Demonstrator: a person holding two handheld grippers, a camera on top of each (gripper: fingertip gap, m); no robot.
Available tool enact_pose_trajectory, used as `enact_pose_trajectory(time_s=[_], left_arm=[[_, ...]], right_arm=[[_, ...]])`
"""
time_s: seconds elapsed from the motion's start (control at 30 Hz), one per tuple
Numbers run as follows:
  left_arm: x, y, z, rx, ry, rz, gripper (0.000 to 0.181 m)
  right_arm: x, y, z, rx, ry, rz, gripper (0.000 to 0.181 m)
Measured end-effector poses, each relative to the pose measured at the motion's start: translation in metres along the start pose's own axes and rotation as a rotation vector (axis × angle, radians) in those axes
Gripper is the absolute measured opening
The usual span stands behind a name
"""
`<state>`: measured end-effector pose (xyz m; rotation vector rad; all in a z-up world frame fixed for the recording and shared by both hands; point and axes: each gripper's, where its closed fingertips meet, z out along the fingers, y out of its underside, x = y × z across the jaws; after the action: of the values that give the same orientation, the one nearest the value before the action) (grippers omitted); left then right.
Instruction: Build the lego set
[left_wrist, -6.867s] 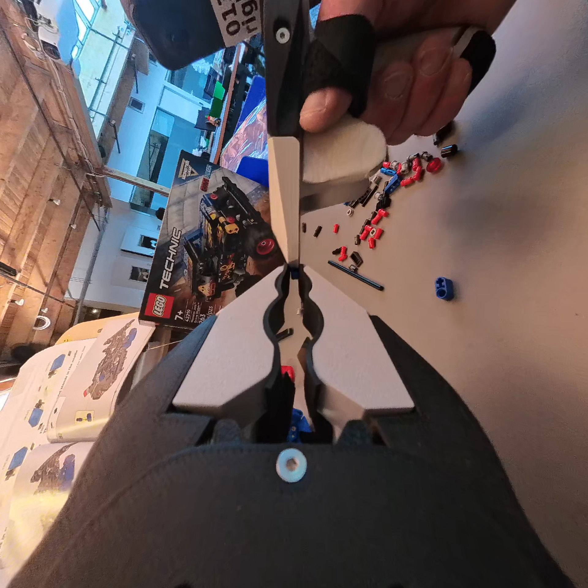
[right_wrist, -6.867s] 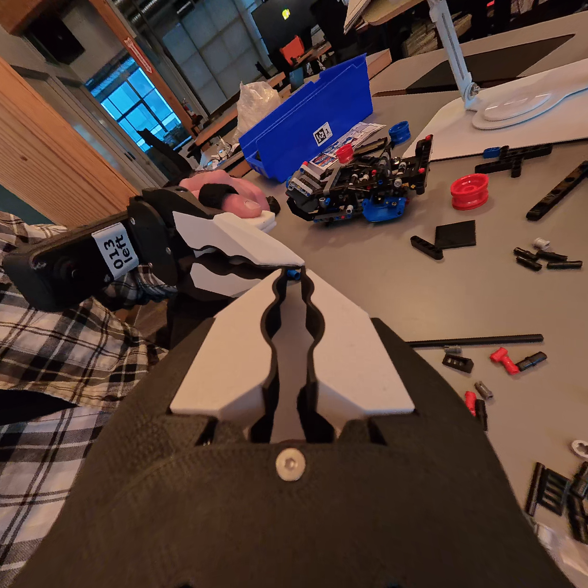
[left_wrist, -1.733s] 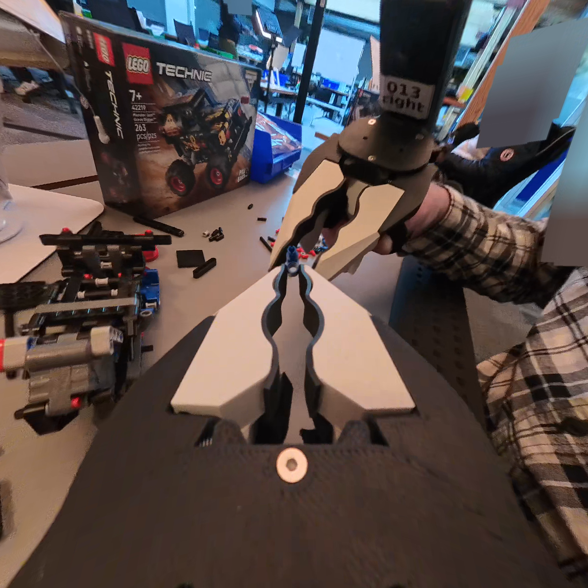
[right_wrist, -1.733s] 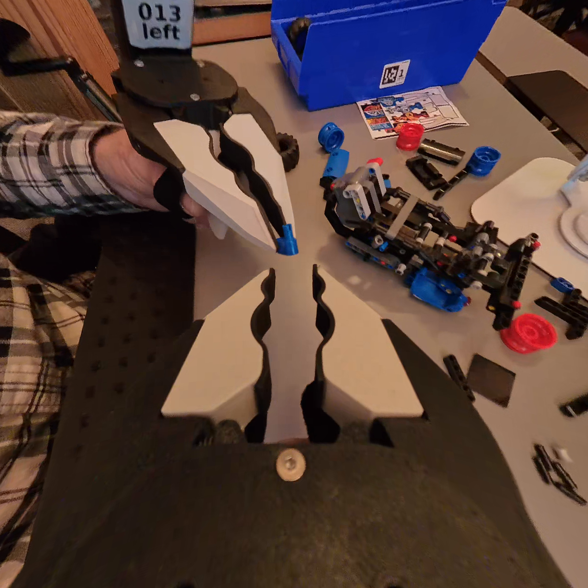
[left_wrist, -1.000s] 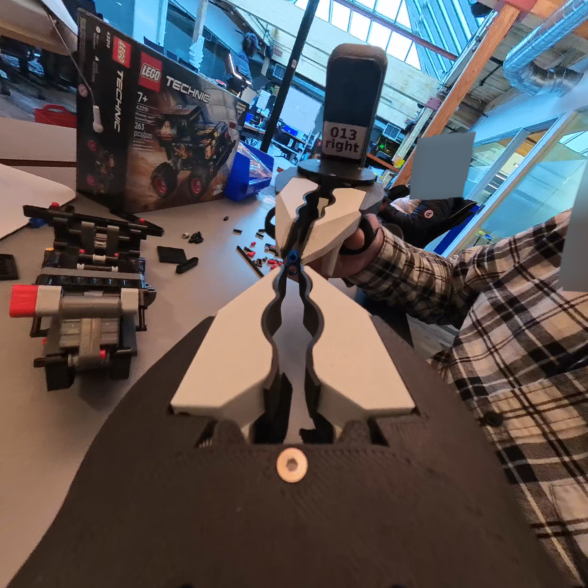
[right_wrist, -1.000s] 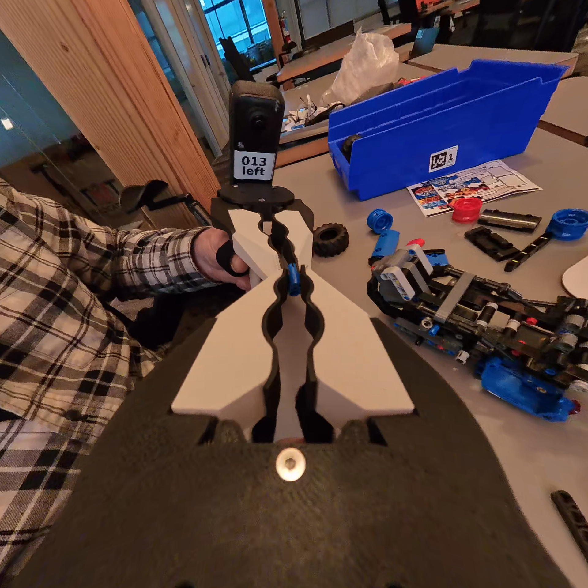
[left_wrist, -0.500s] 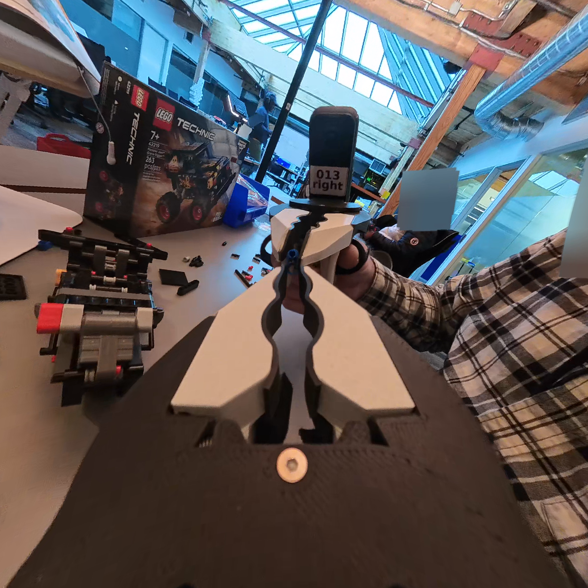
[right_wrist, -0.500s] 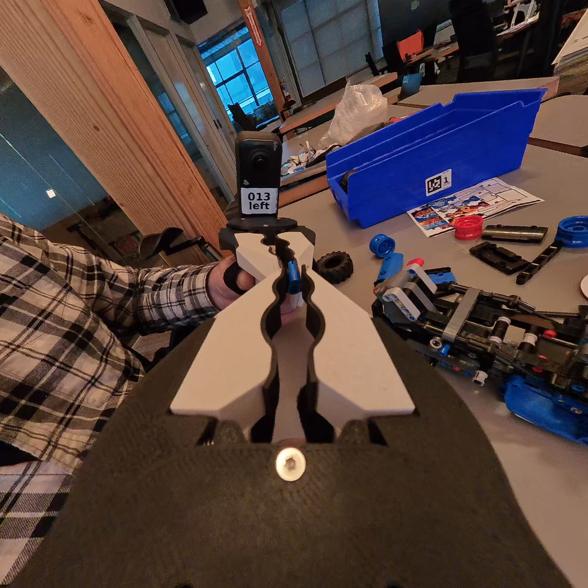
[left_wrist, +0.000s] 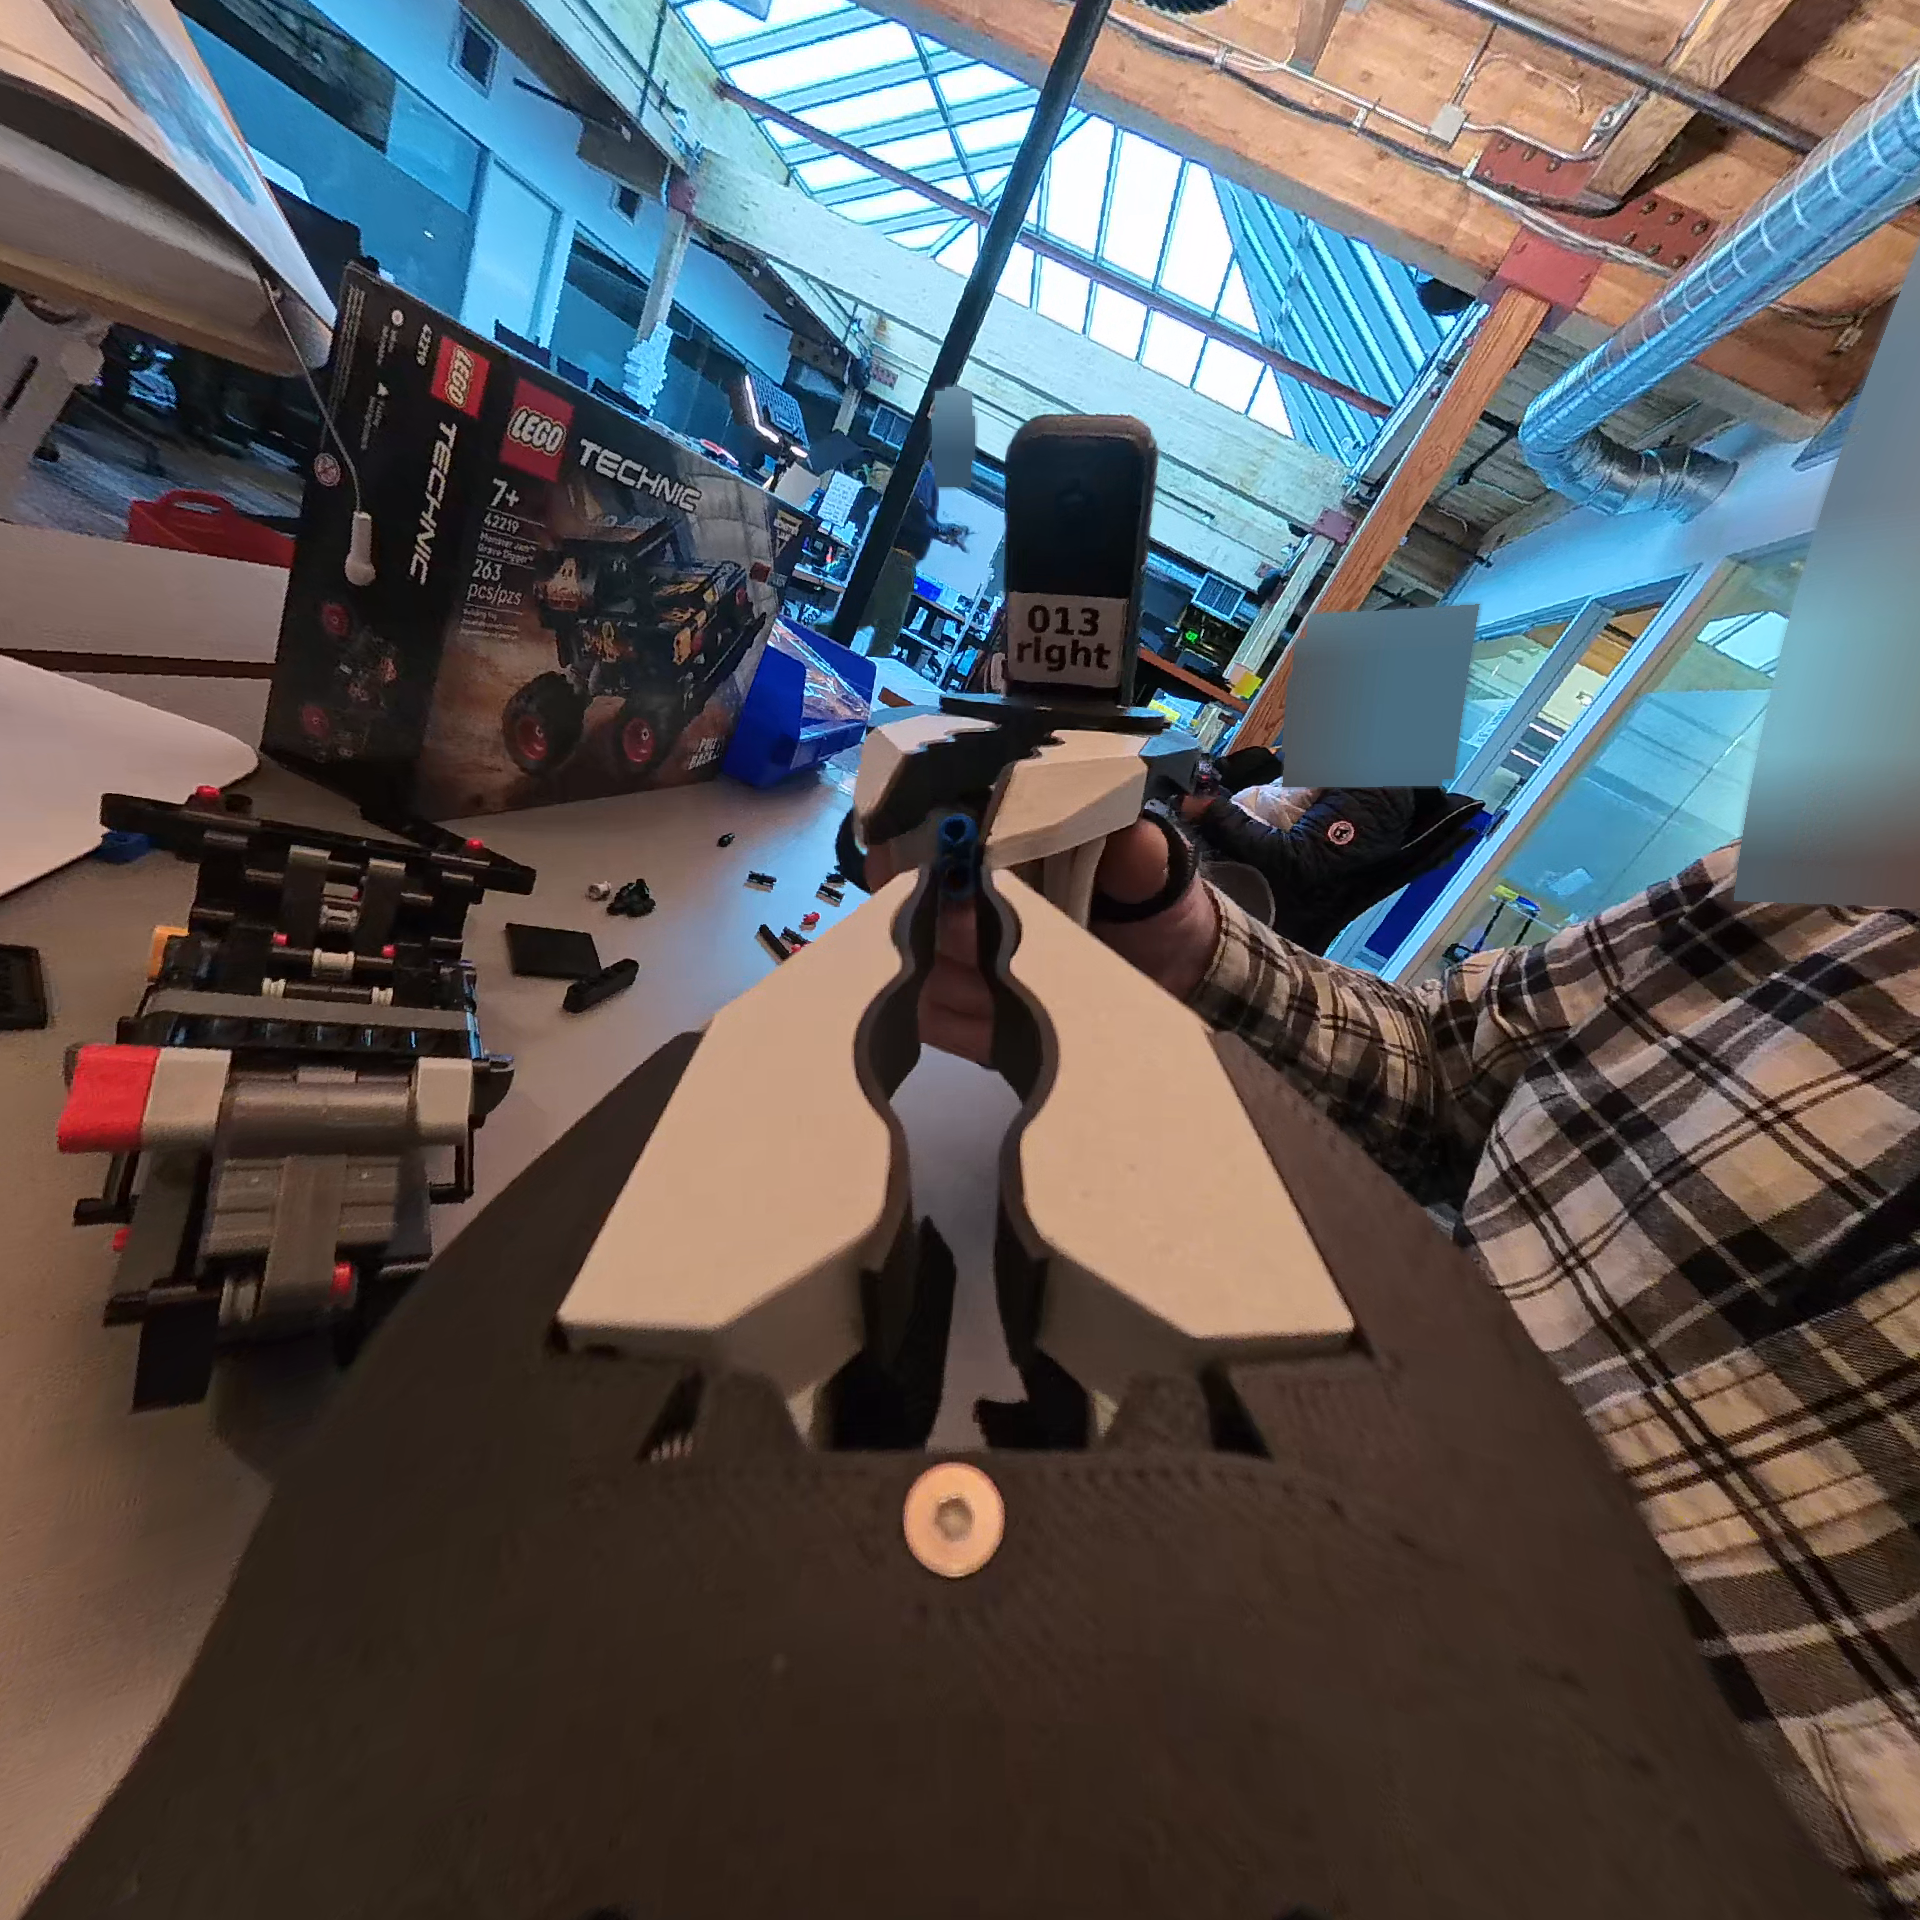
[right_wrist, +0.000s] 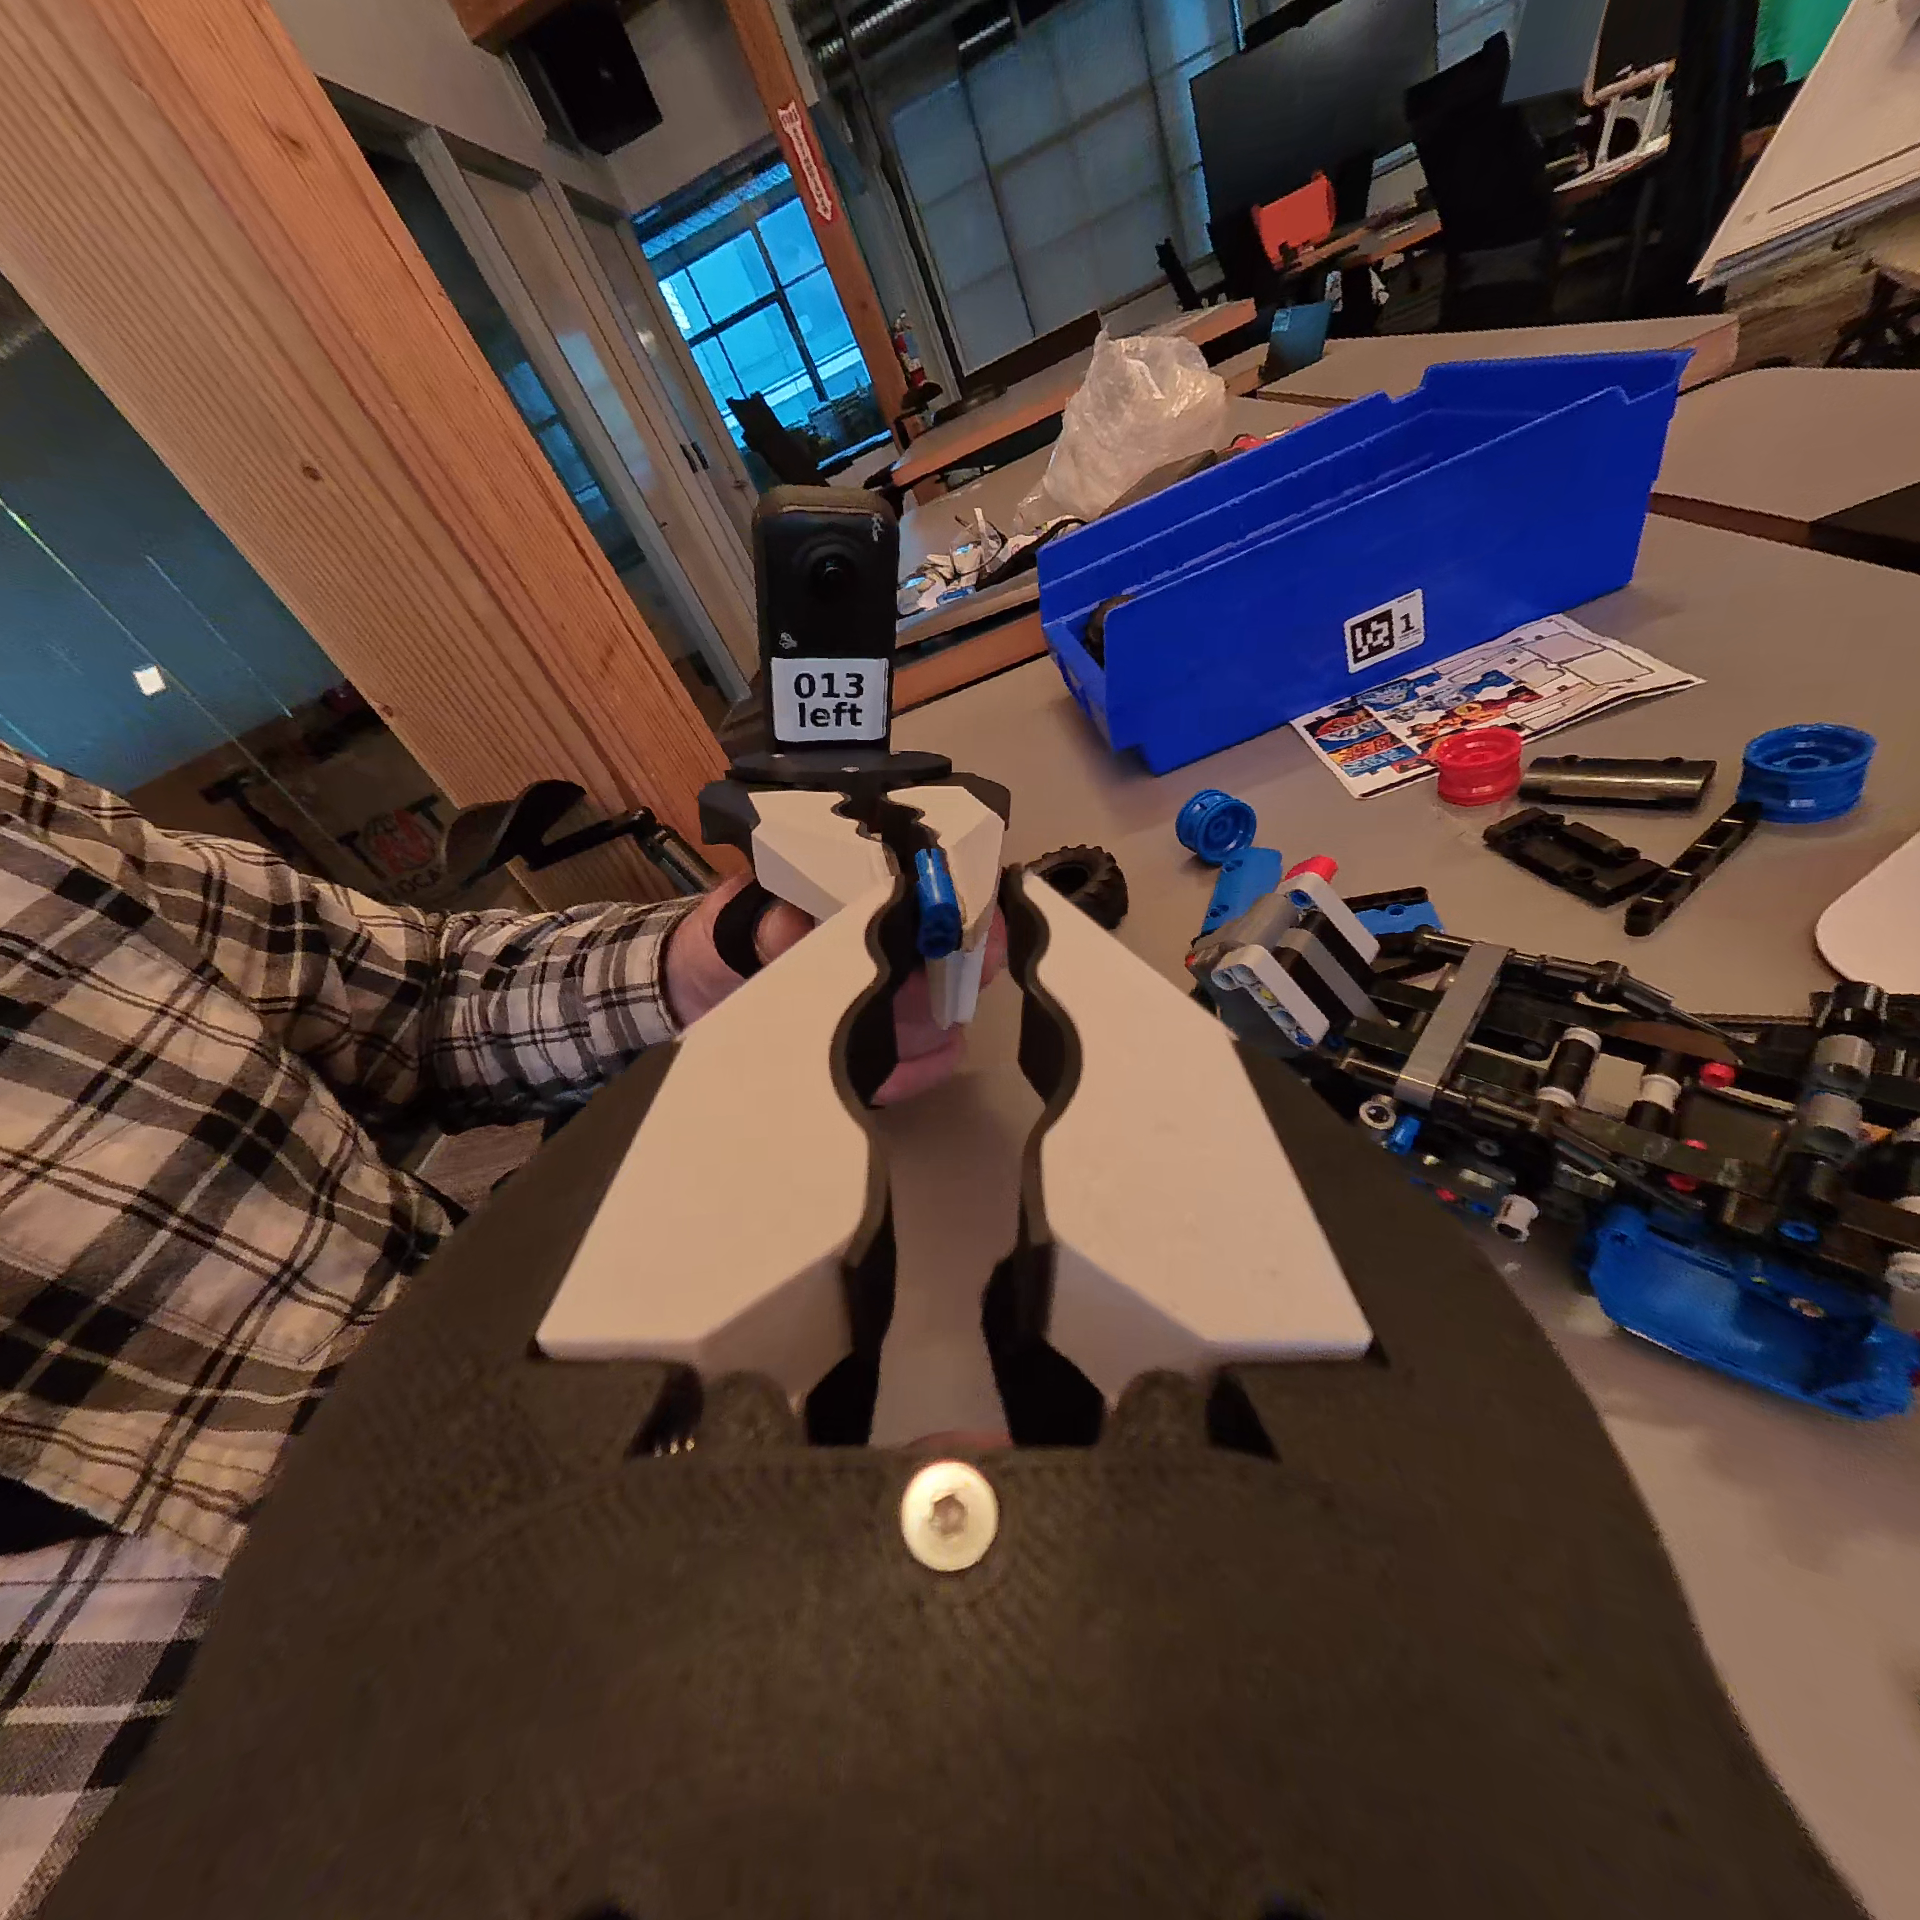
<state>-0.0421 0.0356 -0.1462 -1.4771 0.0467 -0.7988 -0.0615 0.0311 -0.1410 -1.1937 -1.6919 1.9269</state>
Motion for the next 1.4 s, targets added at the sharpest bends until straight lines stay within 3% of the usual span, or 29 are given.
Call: enact_pose_trajectory(time_s=[0.97,1.1,1.17,1.27,1.4], left_arm=[[0.002,0.0,0.006,0.028,0.05,-0.062,0.005],[-0.003,-0.007,-0.002,0.003,-0.024,0.043,0.014],[-0.018,-0.013,-0.013,-0.054,-0.127,0.152,0.027],[-0.061,-0.008,-0.036,-0.271,-0.33,0.345,0.045],[-0.104,0.007,-0.052,-0.415,-0.374,0.259,0.052]], right_arm=[[-0.005,0.0,-0.008,0.065,-0.109,0.084,0.005],[0.001,0.004,-0.007,0.034,-0.064,0.076,0.006],[0.011,0.011,-0.007,0.013,-0.023,0.1,0.005],[0.023,0.019,-0.004,-0.01,0.029,0.135,0.005],[0.033,0.026,0.001,-0.032,0.086,0.164,0.005]])
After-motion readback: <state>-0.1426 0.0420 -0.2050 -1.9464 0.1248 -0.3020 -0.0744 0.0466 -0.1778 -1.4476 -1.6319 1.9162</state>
